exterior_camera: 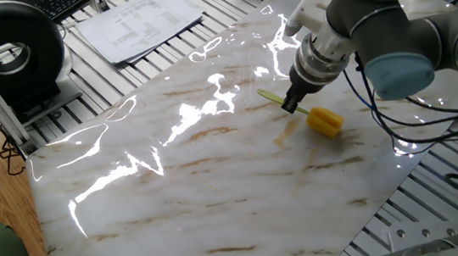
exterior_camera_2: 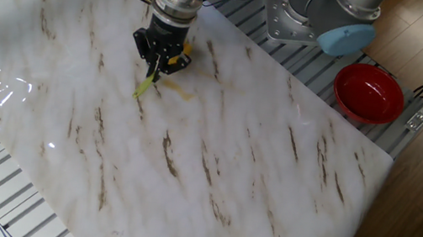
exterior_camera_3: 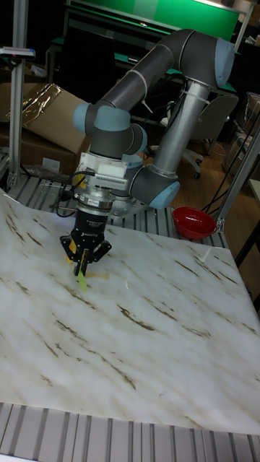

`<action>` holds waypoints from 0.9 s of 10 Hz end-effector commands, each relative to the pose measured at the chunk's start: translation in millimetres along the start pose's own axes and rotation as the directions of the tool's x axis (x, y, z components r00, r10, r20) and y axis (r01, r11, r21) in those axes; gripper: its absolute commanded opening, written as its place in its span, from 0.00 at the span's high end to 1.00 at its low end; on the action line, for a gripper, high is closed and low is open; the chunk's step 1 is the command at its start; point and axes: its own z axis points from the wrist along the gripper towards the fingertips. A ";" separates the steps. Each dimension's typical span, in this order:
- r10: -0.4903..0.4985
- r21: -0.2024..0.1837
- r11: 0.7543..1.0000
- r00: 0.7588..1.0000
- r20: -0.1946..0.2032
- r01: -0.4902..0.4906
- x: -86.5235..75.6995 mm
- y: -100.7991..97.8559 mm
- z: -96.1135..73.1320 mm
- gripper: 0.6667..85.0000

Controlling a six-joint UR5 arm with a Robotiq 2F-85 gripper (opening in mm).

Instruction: Scrub the table with a brush

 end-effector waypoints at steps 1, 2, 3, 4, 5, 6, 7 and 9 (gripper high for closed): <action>0.020 -0.020 1.000 0.999 0.029 -0.019 -2.7 5.1 1.9 1.00; 0.042 -0.025 0.999 0.998 0.036 -0.041 -3.1 13.2 2.7 1.00; 0.066 -0.020 0.998 0.997 0.041 -0.066 -3.1 23.5 4.3 1.00; 0.086 -0.019 0.996 0.995 0.042 -0.085 -4.2 33.6 4.5 1.00; 0.110 -0.016 0.994 0.993 0.040 -0.109 -4.6 44.1 2.6 1.00; 0.130 -0.014 0.991 0.991 0.039 -0.130 -4.9 53.5 1.6 1.00; 0.146 -0.014 0.989 0.988 0.039 -0.146 -6.2 61.3 0.9 1.00; 0.176 -0.016 0.984 0.984 0.040 -0.175 -10.0 74.1 0.5 1.00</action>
